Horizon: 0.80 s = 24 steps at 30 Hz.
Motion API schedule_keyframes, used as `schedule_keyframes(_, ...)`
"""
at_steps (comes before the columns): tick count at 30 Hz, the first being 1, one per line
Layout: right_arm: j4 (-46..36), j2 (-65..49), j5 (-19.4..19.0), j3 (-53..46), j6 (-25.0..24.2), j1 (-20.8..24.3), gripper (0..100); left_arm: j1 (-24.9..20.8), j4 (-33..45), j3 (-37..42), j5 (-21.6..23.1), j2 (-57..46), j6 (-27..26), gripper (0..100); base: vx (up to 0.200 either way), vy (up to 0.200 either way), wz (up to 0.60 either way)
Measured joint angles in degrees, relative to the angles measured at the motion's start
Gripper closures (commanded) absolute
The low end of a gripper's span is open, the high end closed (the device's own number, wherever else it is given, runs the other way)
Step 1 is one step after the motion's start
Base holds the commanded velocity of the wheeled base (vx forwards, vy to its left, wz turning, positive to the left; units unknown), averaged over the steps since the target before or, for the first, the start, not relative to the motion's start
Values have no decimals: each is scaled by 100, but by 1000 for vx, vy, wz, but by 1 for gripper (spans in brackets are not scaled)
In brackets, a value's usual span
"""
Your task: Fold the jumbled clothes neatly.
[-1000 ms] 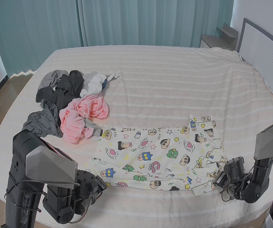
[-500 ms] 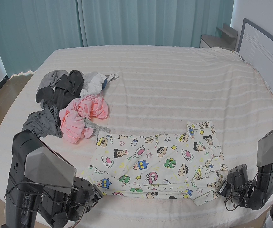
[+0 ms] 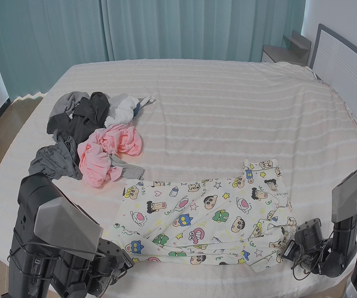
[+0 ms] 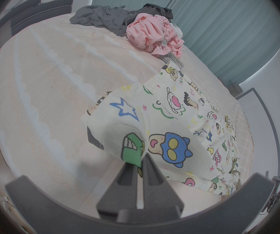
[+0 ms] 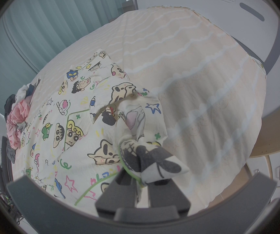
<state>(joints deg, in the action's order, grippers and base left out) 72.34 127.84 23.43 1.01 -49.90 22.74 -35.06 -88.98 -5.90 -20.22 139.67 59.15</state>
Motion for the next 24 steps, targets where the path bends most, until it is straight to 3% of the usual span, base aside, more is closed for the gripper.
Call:
schedule_keyframes(6, 11, 72, 27, 0, 17, 6, 100, 0, 0, -5, 2, 5, 0, 100, 0, 0, 0)
schedule_keyframes(7, 20, 79, 27, 0, 17, 2, 100, 0, 0, -5, 2, 5, -2, 0, 0, 0, 0)
schedule_keyframes(8, 30, 85, 29, 0, 20, -2, 0, 0, 2, -2, 2, 5, -2, 0, 0, 0, 0)
schedule_keyframes(17, 49, 96, 57, 0, 35, -20, 0, 33, -2, 12, -18, 7, -9, 0, 0, 0, 0)
schedule_keyframes(24, 49, -26, 369, 0, 126, -39, 0, 127, 5, 105, -110, -63, -44, 0, 0, 0, 0)
